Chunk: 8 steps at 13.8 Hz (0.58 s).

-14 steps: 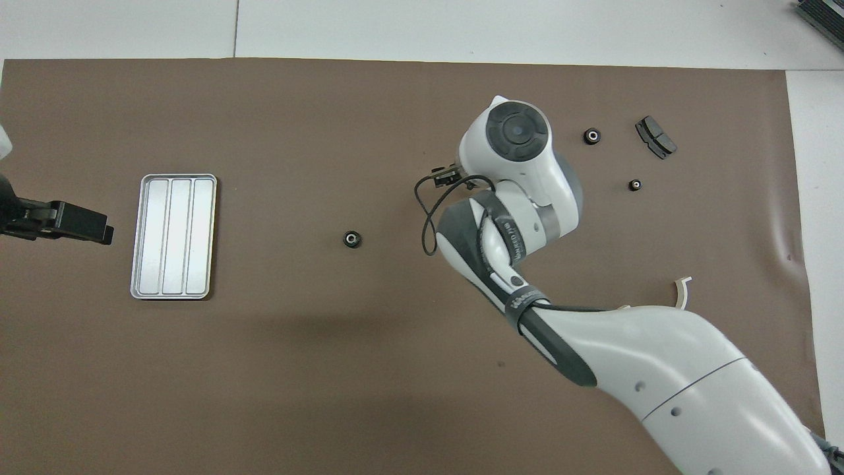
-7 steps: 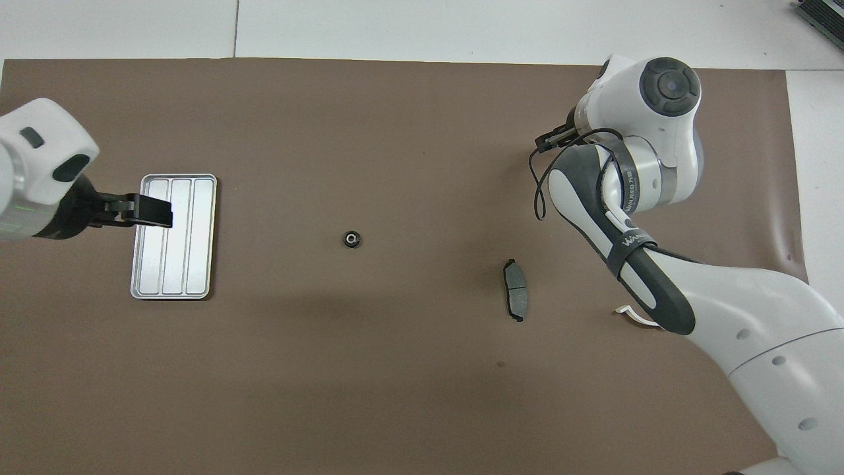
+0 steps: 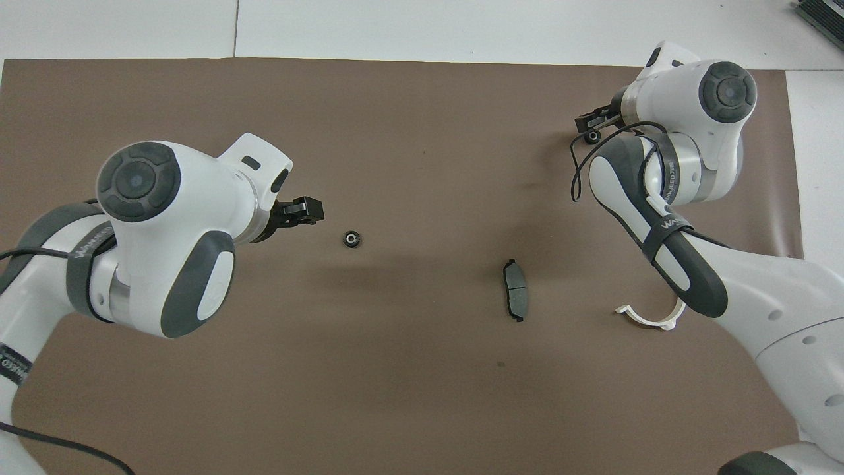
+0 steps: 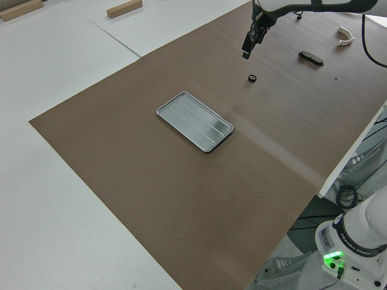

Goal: Pick bearing gear from pile to tray
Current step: 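Grasp the black bearing at mid-table with the left gripper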

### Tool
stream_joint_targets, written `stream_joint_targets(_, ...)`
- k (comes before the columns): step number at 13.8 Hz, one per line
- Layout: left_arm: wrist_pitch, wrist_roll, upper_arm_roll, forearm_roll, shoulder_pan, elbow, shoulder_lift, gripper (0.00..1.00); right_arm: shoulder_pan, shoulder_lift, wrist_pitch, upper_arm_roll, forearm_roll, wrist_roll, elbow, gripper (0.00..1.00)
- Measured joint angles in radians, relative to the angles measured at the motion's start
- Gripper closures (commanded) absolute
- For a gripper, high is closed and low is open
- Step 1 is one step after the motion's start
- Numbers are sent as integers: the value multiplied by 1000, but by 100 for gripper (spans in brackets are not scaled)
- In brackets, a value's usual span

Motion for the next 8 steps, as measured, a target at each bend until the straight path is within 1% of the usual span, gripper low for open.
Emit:
stream_joint_targets(1,34,-39,1,9,-17,-15,23,0,0,8,26,0,0,0,-9,26)
stream_joint_targets(2,73,-107,1,46,-41,-21,53,0,0,17,53,0,0,0,-23,26)
stream_joint_targets(4,140,-241,0,139,-94,-21,128,0,0,28,65,1,0,0,-44,27)
stream_joint_targets(5,175,-274,1,155,-114,-21,164,0,1,29,65,2,0,0,-51,28)
stream_joint_targets(6,199,-291,1,160,-124,-19,193,0,1,29,65,3,0,0,-54,31)
stream_joint_targets(8,223,-331,1,161,-130,-18,226,0,0,29,65,3,0,0,-60,40)
